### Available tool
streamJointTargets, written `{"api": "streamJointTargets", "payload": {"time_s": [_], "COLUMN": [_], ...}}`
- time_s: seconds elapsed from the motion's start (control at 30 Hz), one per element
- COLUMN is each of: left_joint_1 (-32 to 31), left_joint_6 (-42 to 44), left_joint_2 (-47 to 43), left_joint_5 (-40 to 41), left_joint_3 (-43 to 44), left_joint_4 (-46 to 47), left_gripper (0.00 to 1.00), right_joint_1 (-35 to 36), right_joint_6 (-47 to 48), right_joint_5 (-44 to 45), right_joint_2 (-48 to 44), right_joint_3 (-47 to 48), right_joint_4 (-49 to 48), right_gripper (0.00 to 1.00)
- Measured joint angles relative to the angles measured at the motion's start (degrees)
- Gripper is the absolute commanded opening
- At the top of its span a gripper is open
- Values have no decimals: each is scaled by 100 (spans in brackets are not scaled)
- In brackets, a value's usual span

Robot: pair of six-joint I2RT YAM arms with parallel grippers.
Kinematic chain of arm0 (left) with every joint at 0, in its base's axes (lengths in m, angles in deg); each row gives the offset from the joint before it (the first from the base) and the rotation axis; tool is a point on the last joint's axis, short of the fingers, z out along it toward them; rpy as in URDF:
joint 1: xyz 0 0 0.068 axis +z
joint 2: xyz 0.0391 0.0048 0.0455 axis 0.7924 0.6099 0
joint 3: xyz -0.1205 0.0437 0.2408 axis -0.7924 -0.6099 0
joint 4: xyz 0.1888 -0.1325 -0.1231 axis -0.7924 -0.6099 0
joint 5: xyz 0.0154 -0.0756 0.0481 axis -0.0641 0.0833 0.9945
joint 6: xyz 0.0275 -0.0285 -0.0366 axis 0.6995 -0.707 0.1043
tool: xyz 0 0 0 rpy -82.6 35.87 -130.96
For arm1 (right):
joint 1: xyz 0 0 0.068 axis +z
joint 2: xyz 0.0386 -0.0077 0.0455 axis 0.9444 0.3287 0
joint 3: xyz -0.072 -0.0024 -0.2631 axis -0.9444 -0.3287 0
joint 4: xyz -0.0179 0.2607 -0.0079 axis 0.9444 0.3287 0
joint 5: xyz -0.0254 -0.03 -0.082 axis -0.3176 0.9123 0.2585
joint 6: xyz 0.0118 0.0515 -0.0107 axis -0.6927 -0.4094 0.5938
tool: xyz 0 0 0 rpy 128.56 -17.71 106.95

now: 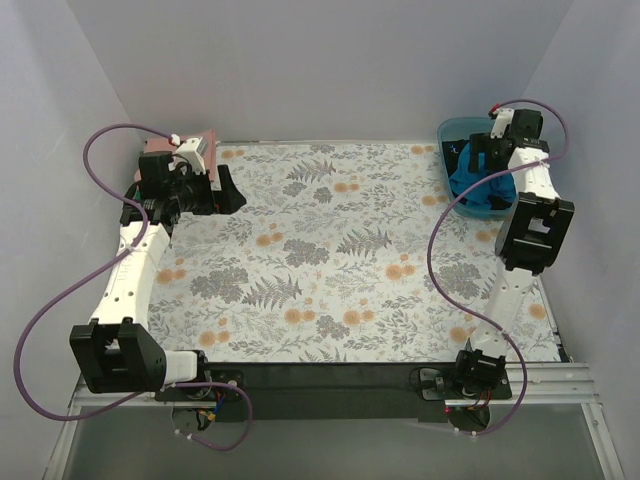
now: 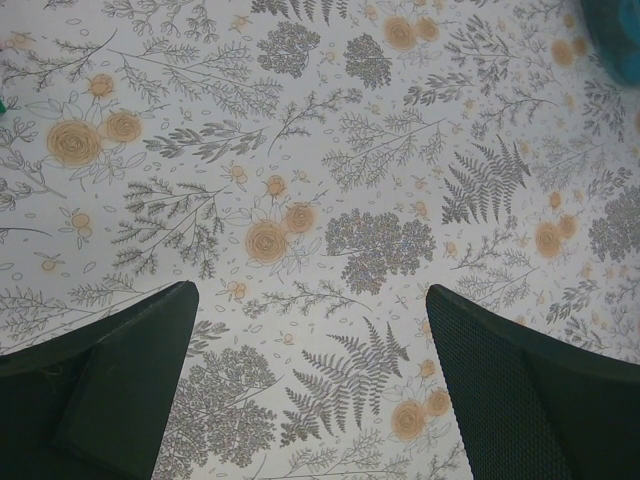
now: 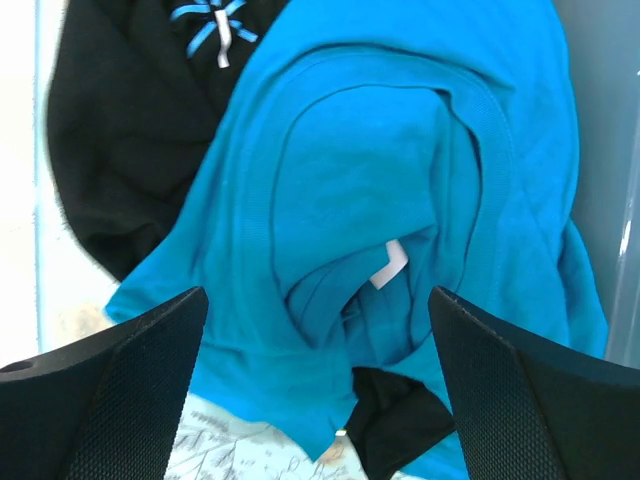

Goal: Fold and stack the t-shirts
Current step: Grab the tshirt from the pile

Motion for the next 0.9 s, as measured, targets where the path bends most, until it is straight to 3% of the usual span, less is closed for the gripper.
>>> {"api": "streamJointTargets", "payload": {"time_s": [0.13, 0.33, 0.4, 0.5, 0.53, 0.6, 0.9], "left_joint_1": [0, 0, 0, 0, 0, 0, 0], "left_joint_6": [28, 39, 35, 31, 33, 37, 33], "left_joint_2": [0, 9, 42, 122, 144, 164, 162], "left_joint_5": [0, -7, -31, -48, -48, -48, -59], "left_joint_3": [4, 42, 81, 160, 186, 229, 326], "left_joint_4": [-4, -44, -44, -48, -52, -66, -138], "left_gripper": [98, 98, 98, 98, 98, 98, 98], "right_joint_1": [-17, -98, -107, -109, -107, -109, -109], "right_joint_6": [48, 105, 127, 168, 164, 181, 184], "right_joint_5": [90, -4, -35, -74, -94, -116, -203], "right_joint_2": [157, 343, 343, 365, 376, 380, -11], "right_joint_3": [0, 0, 2, 7, 11, 13, 31], "right_joint_4": [-149, -192, -214, -238, -236, -234, -111], "right_gripper": [72, 68, 59, 31, 15, 1, 1]}}
